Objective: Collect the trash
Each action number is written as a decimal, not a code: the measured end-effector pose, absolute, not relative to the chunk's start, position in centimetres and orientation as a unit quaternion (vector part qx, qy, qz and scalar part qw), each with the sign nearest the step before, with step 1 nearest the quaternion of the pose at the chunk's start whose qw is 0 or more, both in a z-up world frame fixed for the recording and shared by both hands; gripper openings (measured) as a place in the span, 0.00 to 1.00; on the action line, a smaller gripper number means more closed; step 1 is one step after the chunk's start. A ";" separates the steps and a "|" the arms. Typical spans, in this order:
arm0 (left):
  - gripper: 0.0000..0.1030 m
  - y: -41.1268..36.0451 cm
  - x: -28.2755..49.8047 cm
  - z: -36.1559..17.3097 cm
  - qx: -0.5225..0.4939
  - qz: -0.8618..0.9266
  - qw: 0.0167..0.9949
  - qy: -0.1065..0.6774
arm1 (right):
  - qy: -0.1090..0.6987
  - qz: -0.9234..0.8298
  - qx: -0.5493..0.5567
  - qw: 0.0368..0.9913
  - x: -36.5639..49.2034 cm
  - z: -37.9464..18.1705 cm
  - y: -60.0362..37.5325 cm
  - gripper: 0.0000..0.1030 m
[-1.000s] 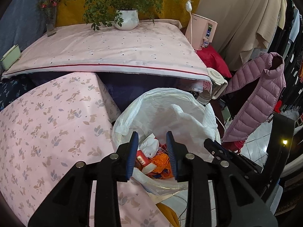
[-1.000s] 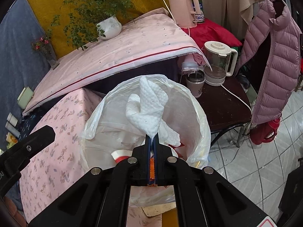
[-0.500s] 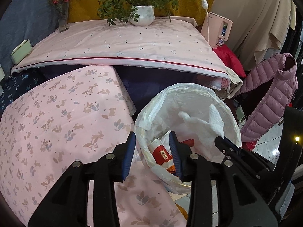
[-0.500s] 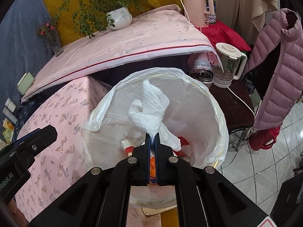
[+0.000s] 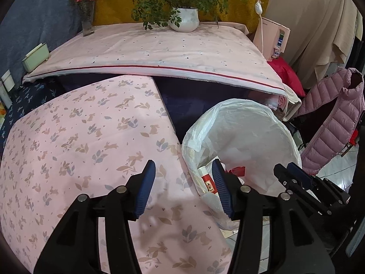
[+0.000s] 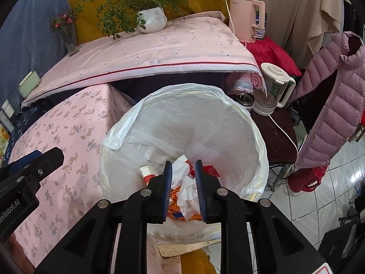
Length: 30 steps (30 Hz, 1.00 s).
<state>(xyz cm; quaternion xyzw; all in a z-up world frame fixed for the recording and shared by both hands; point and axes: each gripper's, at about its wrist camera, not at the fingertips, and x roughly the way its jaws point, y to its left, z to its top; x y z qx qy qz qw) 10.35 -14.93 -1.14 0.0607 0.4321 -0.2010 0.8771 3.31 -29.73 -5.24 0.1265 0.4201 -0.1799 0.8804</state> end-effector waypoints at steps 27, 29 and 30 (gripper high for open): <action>0.60 -11.4 7.3 -3.3 0.074 -0.165 0.882 0.435 | 0.421 -0.182 0.092 0.884 0.5 -5.4 -26.9 0.48; 0.61 -11.2 7.2 -3.6 0.075 -0.162 0.882 0.436 | 0.422 -0.185 0.090 0.883 0.3 -5.5 -26.7 0.52; 0.62 -11.1 7.1 -3.7 0.075 -0.161 0.882 0.437 | 0.422 -0.185 0.090 0.883 0.2 -5.5 -26.6 0.54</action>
